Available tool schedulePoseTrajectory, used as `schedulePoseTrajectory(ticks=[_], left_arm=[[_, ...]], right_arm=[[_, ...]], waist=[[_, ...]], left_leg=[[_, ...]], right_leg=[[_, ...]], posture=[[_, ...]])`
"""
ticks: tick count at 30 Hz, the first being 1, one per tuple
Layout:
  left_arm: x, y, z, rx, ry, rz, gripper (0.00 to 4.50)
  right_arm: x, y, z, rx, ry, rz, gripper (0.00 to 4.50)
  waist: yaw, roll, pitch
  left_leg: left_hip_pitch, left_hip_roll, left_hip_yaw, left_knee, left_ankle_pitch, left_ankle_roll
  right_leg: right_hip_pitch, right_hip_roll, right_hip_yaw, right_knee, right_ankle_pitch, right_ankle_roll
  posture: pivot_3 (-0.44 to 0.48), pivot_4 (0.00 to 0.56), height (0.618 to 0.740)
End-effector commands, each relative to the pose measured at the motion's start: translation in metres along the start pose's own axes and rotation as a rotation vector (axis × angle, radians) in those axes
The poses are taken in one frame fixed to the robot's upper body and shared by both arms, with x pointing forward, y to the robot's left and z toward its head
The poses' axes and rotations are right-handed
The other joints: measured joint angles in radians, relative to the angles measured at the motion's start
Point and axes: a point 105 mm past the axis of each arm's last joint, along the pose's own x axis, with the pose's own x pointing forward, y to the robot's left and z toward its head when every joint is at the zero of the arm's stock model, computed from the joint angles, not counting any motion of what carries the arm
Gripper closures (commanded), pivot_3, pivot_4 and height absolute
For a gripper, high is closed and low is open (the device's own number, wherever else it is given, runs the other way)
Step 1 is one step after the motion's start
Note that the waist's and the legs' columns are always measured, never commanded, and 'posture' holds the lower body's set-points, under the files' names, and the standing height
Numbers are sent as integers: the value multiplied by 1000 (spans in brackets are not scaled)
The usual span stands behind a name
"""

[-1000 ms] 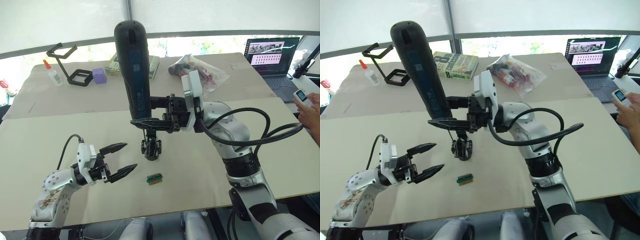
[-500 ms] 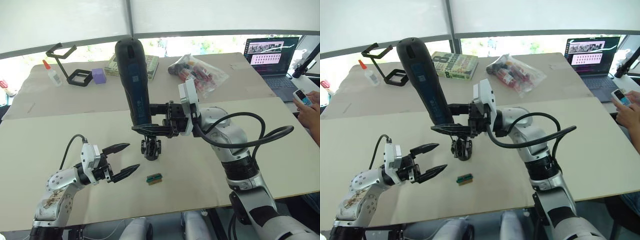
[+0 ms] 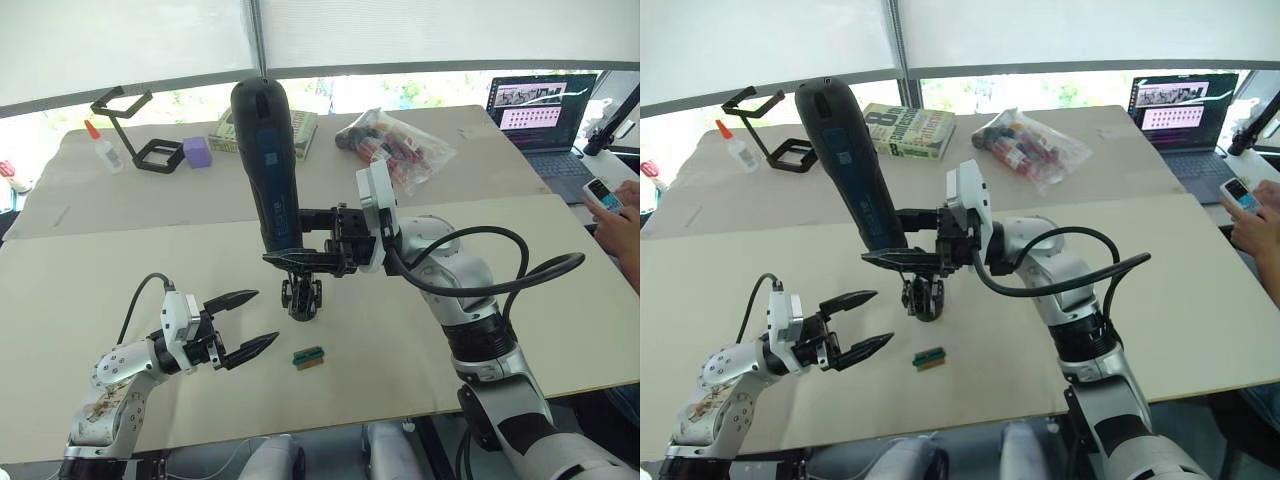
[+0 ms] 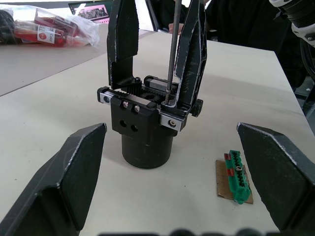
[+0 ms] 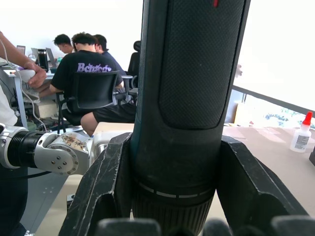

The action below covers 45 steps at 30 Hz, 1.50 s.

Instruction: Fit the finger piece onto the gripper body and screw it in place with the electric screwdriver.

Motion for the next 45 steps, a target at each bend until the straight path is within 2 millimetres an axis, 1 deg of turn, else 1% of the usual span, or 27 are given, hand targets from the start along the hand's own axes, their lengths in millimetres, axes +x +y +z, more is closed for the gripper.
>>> schedulePoseTrajectory(ticks=[1, 11, 15, 20, 22, 26, 30, 34, 38, 43, 45], left_arm=[[1, -1, 3, 26, -16, -5, 0], [4, 0, -1, 29, -7, 3, 0], [9, 6, -14, 39, 44, 28, 0], [28, 14, -26, 39, 73, 17, 0], [33, 14, -30, 36, 83, 6, 0], [51, 14, -35, 47, 71, -25, 0], [66, 19, -35, 55, 60, -22, 0], [76, 20, -34, 56, 51, -25, 0], [78, 18, -35, 42, 60, -48, 0], [74, 19, -37, 30, 86, -59, 0], [73, 19, -37, 33, 90, -63, 535]], right_arm=[[2, 3, 10, -51, -25, 12, 2524], [3, 3, 6, -50, -17, 6, 2524], [3, 3, 5, -53, -18, 4, 2524], [3, 2, 6, -59, -18, 6, 2524], [3, 2, 6, -61, -17, 6, 2524], [3, 2, 5, -63, -13, 7, 2524], [3, 2, 6, -67, -12, 7, 2524], [3, 3, 6, -69, -13, 7, 2524], [3, 4, 6, -69, -13, 8, 2524], [3, 4, 5, -70, -10, 7, 2524], [3, 4, 5, -70, -9, 6, 2524]], waist=[[-2, 0, 0], [-5, 0, 0], [-4, 0, 0], [-3, 0, 0], [-4, 0, 0], [-7, 0, 0], [-6, 0, 0], [-7, 0, 0], [-7, 0, 0], [-6, 0, 0], [-7, 0, 0]], left_leg=[[0, 0, 0, 0, 0, 0], [0, 0, 0, 0, 0, 0], [0, 0, 0, 0, 0, 0], [0, 0, 0, 1, 0, 0], [0, 0, 0, 1, 0, 0], [0, 0, 0, 0, 0, 0], [0, -1, 0, 1, 0, 0], [0, 0, 0, 1, 0, 0], [0, 0, 0, 1, 0, 0], [0, 0, 0, 1, 0, 0], [0, 0, 0, 1, 0, 0]], right_leg=[[0, 0, 0, 0, 0, 0], [0, 0, 0, 0, 0, 0], [0, 0, 0, 0, 0, 0], [1, 0, 0, 0, 0, 0], [0, 0, 0, 0, 0, 0], [0, 0, 0, 1, 0, 0], [0, 0, 0, 0, 0, 0], [0, 0, 0, 0, 0, 0], [0, 0, 0, 1, 0, 0], [0, 0, 0, 0, 0, 0], [0, 0, 0, 0, 0, 0]], posture=[[0, 150, 740], [0, 150, 740], [0, 150, 740], [0, 150, 740], [0, 150, 740], [0, 150, 740], [0, 150, 740], [0, 150, 740], [0, 150, 740], [0, 150, 740], [0, 150, 740]])
